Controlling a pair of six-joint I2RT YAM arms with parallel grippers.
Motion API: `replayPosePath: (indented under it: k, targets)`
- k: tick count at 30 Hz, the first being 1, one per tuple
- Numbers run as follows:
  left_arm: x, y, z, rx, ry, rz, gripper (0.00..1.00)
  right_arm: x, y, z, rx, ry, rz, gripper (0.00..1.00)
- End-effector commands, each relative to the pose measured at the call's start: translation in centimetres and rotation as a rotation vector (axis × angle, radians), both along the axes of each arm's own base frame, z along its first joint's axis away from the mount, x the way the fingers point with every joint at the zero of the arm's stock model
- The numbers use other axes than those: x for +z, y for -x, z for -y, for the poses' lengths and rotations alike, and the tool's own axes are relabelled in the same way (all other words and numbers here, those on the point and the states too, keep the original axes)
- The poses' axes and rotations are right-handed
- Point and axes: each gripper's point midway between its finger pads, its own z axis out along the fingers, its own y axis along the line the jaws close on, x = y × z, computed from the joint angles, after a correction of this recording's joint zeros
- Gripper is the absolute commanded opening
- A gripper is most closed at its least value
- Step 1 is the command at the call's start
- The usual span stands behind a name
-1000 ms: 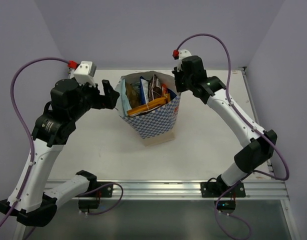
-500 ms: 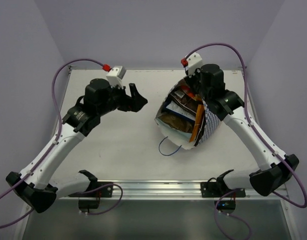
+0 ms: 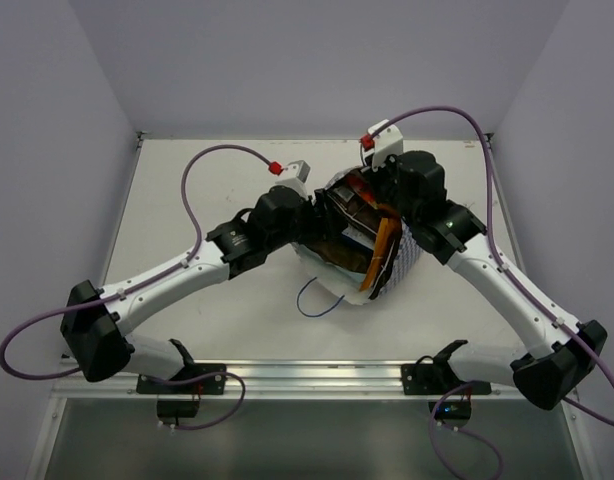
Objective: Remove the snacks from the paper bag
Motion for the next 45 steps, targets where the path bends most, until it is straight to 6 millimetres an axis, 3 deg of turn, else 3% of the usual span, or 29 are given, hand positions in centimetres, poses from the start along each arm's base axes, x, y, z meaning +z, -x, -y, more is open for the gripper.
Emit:
replayPosePath:
  k: [1,5,12,17,22,25,27,29,32,35,37,38,39,41,43,44,45]
  targets:
    - [0.7,-3.3,-0.3,0.184,0.074,0.028,0.67,3.3,0.5,0.0,-0.039,-0.158,0.083,0.00]
    - [-2.6,-3.4,-0.3,0.235,0.050,-0.062,0.65,3.2,0.6,0.0,-0.064,-0.185,0.065,0.00]
    - [-4.8,-4.0,-0.1,0.268,0.018,-0.094,0.68,2.6,0.6,0.1,-0.084,-0.218,0.050,0.00]
    - [-7.3,-2.4,-0.5,0.251,-0.017,-0.192,0.74,2.2,0.8,-0.1,-0.086,-0.234,0.029,0.00]
    - [-5.9,-3.5,-0.2,0.274,0.042,-0.123,0.75,1.6,0.7,-0.3,-0.083,-0.229,0.022,0.00]
    - [-5.0,-4.5,0.6,0.266,0.045,-0.087,0.70,1.2,0.7,-0.4,-0.091,-0.256,0.002,0.00]
    - [-4.8,-5.2,1.1,0.270,0.039,-0.069,0.58,1.1,0.6,-0.3,-0.101,-0.258,0.005,0.00]
    - [-5.0,-5.6,1.0,0.284,0.026,-0.062,0.40,0.9,0.6,-0.2,-0.106,-0.258,0.008,0.00]
    - [-4.3,-5.3,0.5,0.270,0.016,-0.051,0.04,0.4,0.5,0.2,-0.125,-0.246,0.005,0.00]
    - [-1.3,-3.5,-0.4,0.205,0.035,-0.011,0.00,-0.4,0.3,0.6,-0.147,-0.221,-0.001,0.00]
    - [-0.1,-2.0,-1.6,0.172,0.014,-0.009,0.00,-0.7,0.3,0.8,-0.156,-0.210,0.000,0.00]
    - [2.5,-1.1,-2.6,0.161,0.042,0.024,0.00,-0.9,0.4,0.9,-0.159,-0.204,-0.003,0.00]
    - [2.5,-0.1,-3.8,0.155,0.005,0.009,0.00,-1.1,0.4,1.0,-0.163,-0.199,-0.005,0.00]
    - [5.4,1.2,-6.3,0.169,0.002,0.063,0.00,-1.2,0.3,1.3,-0.180,-0.194,-0.003,0.00]
    - [5.5,1.7,-9.5,0.221,-0.066,0.061,0.00,-1.3,0.4,1.6,-0.184,-0.174,0.002,0.00]
    - [6.7,1.6,-11.8,0.281,-0.064,0.084,0.00,-1.6,0.5,1.9,-0.187,-0.155,0.002,0.00]
    - [6.2,0.6,-14.9,0.363,-0.099,0.069,0.00,-1.6,0.5,1.9,-0.189,-0.152,0.001,0.00]
